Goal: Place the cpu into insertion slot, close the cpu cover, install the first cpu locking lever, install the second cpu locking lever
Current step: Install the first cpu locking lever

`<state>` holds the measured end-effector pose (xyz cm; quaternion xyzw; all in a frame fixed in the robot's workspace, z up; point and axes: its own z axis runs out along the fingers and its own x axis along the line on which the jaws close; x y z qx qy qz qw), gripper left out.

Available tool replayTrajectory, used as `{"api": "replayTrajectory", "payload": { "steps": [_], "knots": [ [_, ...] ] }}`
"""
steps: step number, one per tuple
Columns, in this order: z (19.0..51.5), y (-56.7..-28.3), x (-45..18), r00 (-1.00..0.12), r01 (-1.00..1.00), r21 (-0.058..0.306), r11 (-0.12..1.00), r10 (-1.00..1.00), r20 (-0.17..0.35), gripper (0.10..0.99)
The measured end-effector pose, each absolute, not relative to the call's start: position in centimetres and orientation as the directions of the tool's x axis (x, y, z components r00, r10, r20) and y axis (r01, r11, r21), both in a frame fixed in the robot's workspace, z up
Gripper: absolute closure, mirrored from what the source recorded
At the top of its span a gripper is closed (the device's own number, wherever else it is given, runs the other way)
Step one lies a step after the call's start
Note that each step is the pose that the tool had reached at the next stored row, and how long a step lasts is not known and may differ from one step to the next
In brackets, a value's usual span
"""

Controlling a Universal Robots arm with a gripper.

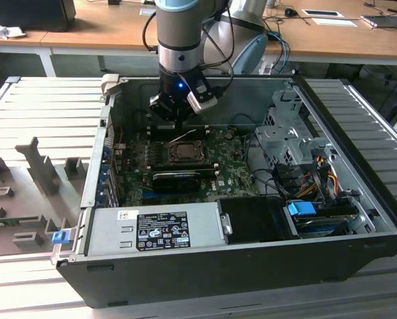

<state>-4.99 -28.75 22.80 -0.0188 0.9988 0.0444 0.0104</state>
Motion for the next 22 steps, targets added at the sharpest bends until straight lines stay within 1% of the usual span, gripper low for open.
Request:
{"api": "replayTrajectory", "payload": {
  "steps": [22],
  "knots": [
    [21.6,-28.6,-2.7,-0.998,-0.067,0.088,0.994,-0.065,-0.023,0.98]
  ]
}}
